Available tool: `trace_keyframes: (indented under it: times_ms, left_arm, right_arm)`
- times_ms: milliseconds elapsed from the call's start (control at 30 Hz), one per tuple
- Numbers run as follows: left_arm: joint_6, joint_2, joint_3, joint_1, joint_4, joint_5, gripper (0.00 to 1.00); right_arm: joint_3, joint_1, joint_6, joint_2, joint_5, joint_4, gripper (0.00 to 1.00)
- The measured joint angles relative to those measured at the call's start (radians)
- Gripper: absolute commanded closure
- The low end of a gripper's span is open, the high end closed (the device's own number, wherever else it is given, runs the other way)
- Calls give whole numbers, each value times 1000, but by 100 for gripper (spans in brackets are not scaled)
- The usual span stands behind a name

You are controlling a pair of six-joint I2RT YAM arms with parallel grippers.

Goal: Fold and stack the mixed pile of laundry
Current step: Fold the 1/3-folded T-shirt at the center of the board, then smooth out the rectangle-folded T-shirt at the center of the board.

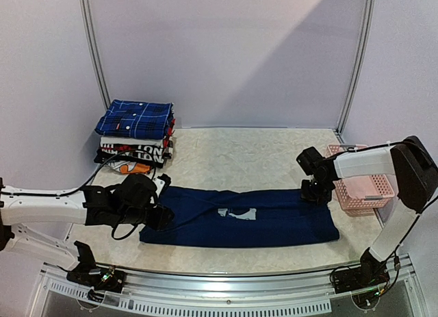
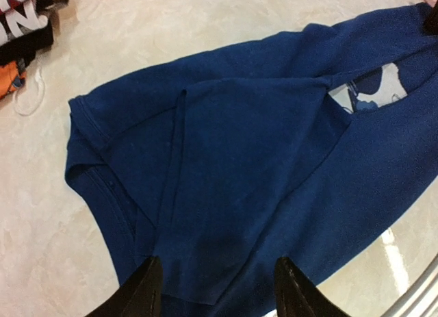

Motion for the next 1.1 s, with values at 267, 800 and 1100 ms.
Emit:
trace_keyframes:
  times_ms: [267,800,1100]
  left_arm:
    - [15,124,58,7,24,-80,41]
    - [44,340,165,63,95,-104,43]
    - [-22,365,165,63,94,-124,48]
  right_arm:
    - [-62,0,7,-77,11,-29,70]
    - [-180,35,45,-259,-54,-56,68]
    - [-58,52,-6,-281,-100,-6,67]
